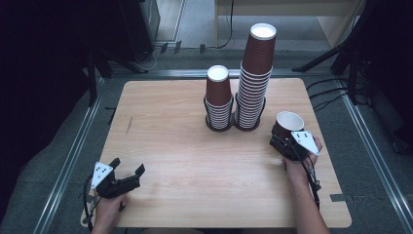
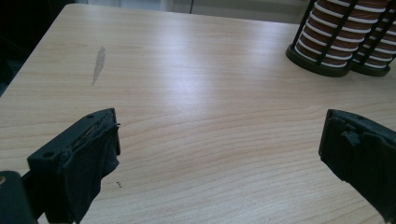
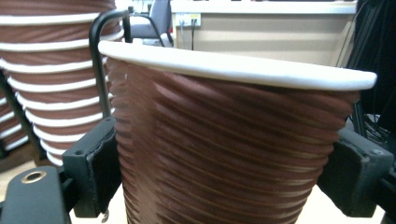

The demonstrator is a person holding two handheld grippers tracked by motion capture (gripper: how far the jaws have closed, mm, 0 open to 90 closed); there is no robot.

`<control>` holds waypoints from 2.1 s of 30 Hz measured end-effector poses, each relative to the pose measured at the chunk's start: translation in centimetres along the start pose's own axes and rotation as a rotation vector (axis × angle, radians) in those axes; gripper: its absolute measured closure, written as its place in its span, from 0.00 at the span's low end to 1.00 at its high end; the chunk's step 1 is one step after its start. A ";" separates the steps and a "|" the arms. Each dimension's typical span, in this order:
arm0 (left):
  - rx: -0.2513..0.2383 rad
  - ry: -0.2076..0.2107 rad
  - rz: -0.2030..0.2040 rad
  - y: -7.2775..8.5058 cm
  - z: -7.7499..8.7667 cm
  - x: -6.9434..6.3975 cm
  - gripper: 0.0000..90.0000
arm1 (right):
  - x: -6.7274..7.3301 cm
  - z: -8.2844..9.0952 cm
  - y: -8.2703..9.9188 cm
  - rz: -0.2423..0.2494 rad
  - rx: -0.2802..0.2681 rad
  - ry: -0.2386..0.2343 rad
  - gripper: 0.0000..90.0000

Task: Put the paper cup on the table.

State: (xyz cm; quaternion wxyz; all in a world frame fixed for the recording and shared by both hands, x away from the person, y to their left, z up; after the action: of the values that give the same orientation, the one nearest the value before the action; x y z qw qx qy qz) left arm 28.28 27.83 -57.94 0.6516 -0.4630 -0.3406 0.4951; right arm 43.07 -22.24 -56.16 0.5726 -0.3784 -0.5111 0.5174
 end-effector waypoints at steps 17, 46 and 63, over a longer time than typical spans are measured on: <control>0.002 0.004 0.012 0.0 0.0 0.1 0.00 | -0.2 0.6 0.3 -0.018 0.055 0.011 0.13; 0.005 0.003 0.019 0.0 0.0 0.2 0.00 | 0.4 2.2 0.1 0.003 0.102 -0.062 0.00; 0.009 0.000 0.018 0.0 -0.1 0.2 0.00 | -0.3 4.2 -0.7 0.022 0.086 -0.066 0.00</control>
State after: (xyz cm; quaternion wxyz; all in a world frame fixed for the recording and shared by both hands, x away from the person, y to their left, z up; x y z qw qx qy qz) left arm 28.38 27.97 -58.00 0.6493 -0.4629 -0.3344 0.5023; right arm 39.13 -23.09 -54.70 0.5656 -0.3419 -0.5028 0.5571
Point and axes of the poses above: each handheld gripper's, and its own axes: z roughly backward along the jaws, y roughly out of its underside, x roughly to its left, the point moved 9 cm from there along -z, roughly forward along the jaws, and after that the axes turned 10 degrees about -z, right-handed, at the moved point
